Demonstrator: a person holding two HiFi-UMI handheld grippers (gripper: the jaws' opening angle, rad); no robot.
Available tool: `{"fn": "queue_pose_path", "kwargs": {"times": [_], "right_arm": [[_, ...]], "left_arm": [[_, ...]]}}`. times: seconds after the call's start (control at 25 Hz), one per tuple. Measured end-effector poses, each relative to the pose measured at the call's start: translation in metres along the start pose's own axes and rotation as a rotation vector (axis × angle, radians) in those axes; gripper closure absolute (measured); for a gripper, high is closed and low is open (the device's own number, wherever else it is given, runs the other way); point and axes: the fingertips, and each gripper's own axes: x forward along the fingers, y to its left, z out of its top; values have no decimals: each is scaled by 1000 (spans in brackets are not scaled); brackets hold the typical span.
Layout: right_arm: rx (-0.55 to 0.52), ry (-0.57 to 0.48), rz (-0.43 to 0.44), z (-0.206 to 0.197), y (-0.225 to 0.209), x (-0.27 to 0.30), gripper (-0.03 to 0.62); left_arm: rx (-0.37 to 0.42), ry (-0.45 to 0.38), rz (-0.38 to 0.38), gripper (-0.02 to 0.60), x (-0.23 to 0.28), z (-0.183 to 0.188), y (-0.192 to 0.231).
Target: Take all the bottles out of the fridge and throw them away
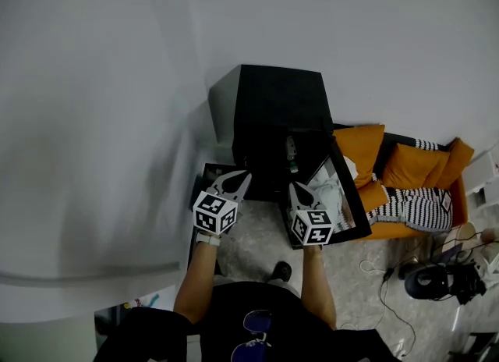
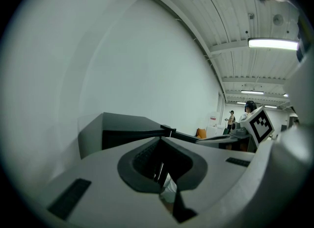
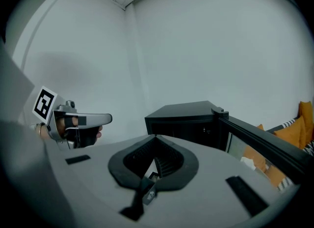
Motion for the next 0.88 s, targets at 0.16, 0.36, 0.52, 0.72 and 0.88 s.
{"fn": "queue_pose_path", "kwargs": {"times": [0.16, 0.36, 0.52, 0.72, 0.88], "right_arm": [[3, 12, 0, -6, -4, 6, 586], [16, 44, -8, -29, -17, 20, 586], [14, 85, -27, -62, -31, 38, 586], [24, 142, -59, -115, -56, 62, 586], [42, 153, -99, -145, -76, 78, 586]], "left_arm": [[5, 12, -3, 575, 4, -5, -1], [-2, 50, -9, 575, 16, -30, -1], [-26, 98, -18, 575, 27, -71, 4], [-63, 165, -30, 575, 44, -129, 7], [-71, 197, -45, 575, 52, -158, 6]]}}
